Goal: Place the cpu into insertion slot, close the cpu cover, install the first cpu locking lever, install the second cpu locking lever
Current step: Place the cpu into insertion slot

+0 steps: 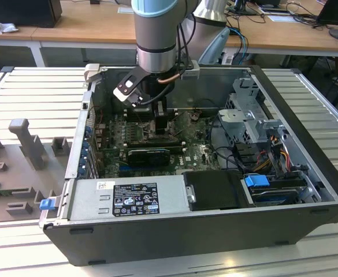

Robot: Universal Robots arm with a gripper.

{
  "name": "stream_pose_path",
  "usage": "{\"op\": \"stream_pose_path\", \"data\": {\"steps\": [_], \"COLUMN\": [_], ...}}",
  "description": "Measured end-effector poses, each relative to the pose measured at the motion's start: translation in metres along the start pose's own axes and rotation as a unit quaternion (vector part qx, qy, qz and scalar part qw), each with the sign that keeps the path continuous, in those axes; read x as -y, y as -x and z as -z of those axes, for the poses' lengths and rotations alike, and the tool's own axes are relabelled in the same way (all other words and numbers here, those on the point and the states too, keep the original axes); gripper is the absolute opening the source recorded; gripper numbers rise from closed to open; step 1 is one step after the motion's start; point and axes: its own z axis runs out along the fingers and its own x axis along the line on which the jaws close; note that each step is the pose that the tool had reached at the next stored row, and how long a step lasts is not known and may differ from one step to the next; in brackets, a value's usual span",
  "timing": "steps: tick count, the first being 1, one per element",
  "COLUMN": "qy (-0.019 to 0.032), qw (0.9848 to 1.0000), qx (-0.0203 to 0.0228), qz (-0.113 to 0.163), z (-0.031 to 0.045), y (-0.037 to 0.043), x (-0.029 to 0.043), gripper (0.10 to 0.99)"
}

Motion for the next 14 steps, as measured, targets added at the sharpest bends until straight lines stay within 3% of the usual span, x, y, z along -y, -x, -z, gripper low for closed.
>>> {"op": "stream_pose_path", "data": {"steps": [14], "qy": [-0.0004], "qw": [1.0000], "qx": [0.0005], "qz": [-0.008], "z": [-0.0203], "y": [-0.0075], "x": [0.0032], "gripper": [0.537]}}
